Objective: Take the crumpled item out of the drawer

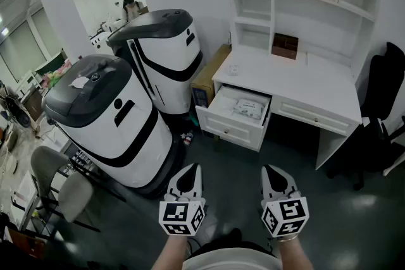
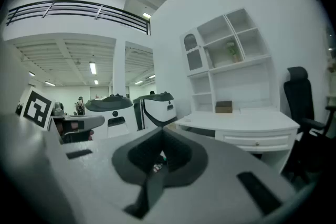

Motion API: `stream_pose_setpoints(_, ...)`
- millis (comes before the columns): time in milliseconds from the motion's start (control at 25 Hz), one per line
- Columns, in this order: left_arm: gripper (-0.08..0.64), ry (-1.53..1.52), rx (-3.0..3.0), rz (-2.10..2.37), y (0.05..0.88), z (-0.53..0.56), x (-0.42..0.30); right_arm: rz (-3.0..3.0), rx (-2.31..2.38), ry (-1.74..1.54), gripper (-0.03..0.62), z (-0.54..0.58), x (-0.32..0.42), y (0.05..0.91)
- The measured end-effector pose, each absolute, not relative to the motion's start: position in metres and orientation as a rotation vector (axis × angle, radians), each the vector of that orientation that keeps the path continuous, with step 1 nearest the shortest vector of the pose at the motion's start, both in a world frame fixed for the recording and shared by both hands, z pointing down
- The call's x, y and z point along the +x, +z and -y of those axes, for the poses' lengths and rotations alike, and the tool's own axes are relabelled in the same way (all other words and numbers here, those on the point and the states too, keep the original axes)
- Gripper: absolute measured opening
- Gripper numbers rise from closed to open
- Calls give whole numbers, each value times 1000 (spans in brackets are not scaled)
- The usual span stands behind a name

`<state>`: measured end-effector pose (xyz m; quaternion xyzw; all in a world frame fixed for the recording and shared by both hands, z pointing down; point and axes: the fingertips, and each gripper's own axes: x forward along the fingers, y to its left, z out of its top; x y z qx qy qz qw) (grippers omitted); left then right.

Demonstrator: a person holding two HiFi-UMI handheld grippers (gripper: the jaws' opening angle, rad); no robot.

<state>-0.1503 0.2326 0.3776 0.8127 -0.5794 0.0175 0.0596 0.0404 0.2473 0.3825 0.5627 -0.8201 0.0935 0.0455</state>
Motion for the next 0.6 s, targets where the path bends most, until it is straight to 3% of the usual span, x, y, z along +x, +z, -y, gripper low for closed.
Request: stream_pose_setpoints(600,-6,54,2484,1737,375,-220,-137,2527,1746,279,2,-237,49,379)
